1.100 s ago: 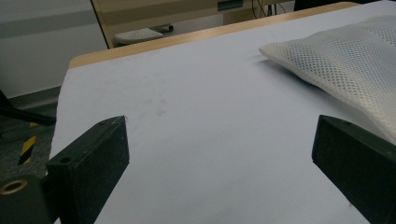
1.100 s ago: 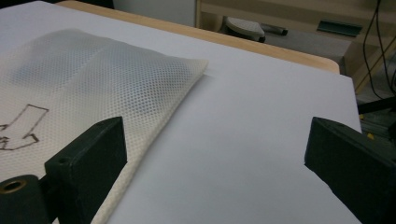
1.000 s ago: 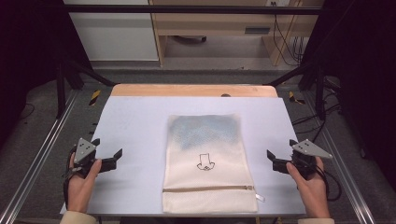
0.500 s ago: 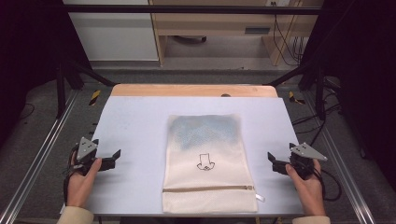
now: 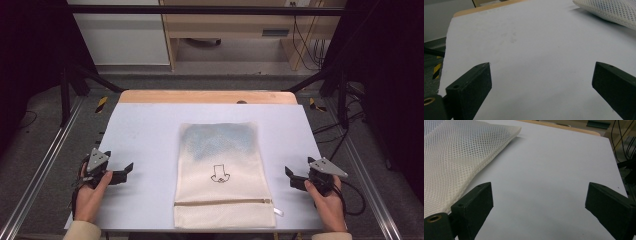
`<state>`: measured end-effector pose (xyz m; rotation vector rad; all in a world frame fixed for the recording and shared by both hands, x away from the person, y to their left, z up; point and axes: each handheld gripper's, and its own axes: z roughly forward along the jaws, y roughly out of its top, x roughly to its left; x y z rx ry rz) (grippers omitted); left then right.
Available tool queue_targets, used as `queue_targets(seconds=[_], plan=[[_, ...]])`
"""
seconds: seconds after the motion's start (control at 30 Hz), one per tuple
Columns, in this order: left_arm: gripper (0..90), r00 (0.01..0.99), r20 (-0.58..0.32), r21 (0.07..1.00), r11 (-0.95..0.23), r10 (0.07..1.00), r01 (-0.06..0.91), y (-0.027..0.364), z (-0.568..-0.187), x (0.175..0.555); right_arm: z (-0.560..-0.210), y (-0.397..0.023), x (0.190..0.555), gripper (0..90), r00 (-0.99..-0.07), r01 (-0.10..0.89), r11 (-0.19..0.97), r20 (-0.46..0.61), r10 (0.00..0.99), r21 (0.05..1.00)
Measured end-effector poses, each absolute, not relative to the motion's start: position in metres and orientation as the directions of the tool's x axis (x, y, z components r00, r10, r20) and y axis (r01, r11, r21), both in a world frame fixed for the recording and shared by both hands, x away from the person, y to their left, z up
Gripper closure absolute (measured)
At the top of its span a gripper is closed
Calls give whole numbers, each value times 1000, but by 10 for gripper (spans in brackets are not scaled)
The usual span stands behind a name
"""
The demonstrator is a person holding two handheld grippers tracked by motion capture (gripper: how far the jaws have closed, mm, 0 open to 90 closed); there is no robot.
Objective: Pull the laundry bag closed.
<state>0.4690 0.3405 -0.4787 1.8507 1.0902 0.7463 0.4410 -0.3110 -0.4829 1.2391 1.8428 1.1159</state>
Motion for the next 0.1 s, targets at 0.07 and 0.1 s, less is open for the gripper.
queue_targets(seconds=[0.07, 0.1], plan=[[24, 442, 69, 882, -261, 894, 391, 341, -479, 469, -483, -310, 440, 81, -348, 380, 204, -65, 935, 902], [24, 442, 65, 883, -257, 895, 392, 342, -478, 469, -483, -309, 439, 81, -349, 374, 208, -71, 934, 904]])
